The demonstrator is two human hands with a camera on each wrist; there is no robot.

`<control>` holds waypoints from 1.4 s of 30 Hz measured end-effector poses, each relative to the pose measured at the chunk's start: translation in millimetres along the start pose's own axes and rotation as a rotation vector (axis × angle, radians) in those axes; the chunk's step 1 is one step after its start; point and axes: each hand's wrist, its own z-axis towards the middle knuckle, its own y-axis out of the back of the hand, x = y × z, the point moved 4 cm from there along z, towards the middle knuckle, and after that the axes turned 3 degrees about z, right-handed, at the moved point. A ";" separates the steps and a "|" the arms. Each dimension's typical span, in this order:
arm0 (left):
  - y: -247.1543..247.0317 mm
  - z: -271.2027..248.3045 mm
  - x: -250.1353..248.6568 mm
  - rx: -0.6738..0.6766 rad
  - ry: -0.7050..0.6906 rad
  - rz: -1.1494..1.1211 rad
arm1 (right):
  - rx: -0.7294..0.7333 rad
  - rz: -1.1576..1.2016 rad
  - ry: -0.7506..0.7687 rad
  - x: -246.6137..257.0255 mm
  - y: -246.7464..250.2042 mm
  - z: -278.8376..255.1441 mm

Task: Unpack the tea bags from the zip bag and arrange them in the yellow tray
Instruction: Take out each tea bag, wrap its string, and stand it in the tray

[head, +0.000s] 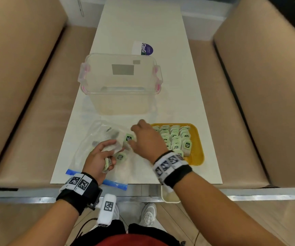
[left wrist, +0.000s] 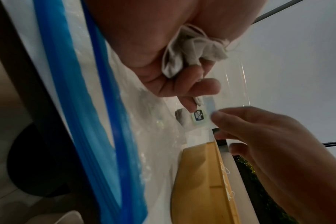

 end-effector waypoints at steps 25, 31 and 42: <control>-2.9 -0.7 3.9 0.009 0.045 -0.022 | -0.040 0.075 -0.443 -125.7 111.7 -74.0; -10.1 0.4 7.9 0.021 0.061 0.005 | 0.231 -0.096 -0.409 -160.8 69.3 -93.4; -13.7 -4.8 6.6 0.008 0.058 0.004 | 0.182 -0.387 -0.286 -161.2 37.1 -81.8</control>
